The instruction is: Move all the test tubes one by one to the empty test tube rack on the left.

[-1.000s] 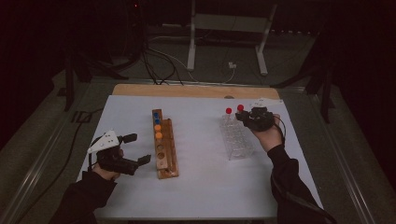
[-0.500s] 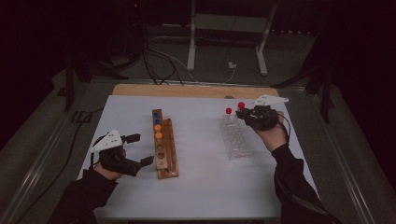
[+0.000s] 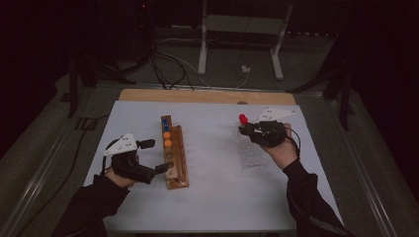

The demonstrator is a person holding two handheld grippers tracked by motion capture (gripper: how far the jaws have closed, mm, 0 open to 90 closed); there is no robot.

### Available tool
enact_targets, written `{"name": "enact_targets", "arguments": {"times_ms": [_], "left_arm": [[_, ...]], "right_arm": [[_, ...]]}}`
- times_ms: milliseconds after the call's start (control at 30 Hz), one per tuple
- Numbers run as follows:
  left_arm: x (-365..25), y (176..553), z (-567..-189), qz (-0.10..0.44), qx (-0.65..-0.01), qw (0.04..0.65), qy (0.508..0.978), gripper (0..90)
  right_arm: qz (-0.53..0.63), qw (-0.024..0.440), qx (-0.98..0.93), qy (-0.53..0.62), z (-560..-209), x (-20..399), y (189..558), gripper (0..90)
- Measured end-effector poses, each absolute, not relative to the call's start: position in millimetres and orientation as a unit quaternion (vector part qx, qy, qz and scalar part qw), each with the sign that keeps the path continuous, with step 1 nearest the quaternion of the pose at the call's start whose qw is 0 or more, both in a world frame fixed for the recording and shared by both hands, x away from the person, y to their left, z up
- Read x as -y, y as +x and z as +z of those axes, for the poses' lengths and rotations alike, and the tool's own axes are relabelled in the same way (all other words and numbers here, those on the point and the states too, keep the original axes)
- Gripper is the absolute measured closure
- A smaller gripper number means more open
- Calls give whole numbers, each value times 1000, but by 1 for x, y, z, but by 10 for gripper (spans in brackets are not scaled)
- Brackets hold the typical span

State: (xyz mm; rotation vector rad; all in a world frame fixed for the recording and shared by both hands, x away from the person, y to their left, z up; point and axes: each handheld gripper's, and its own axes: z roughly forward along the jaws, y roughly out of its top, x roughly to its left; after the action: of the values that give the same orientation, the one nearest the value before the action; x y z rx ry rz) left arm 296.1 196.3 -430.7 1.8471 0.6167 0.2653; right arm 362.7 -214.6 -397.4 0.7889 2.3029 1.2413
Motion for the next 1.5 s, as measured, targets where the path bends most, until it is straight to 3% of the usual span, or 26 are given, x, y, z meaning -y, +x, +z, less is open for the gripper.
{"name": "enact_targets", "arguments": {"times_ms": [1000,1300,1500], "left_arm": [[-137,309,-410,81,-220,556,797,13],[-111,312,-408,75,-201,555,803,69],[-95,314,-409,77,-189,551,809,175]], "right_arm": [[443,152,-854,228,-421,170,320,757],[443,136,-859,219,-428,159,313,757],[441,126,-863,213,-432,152,310,757]]}}
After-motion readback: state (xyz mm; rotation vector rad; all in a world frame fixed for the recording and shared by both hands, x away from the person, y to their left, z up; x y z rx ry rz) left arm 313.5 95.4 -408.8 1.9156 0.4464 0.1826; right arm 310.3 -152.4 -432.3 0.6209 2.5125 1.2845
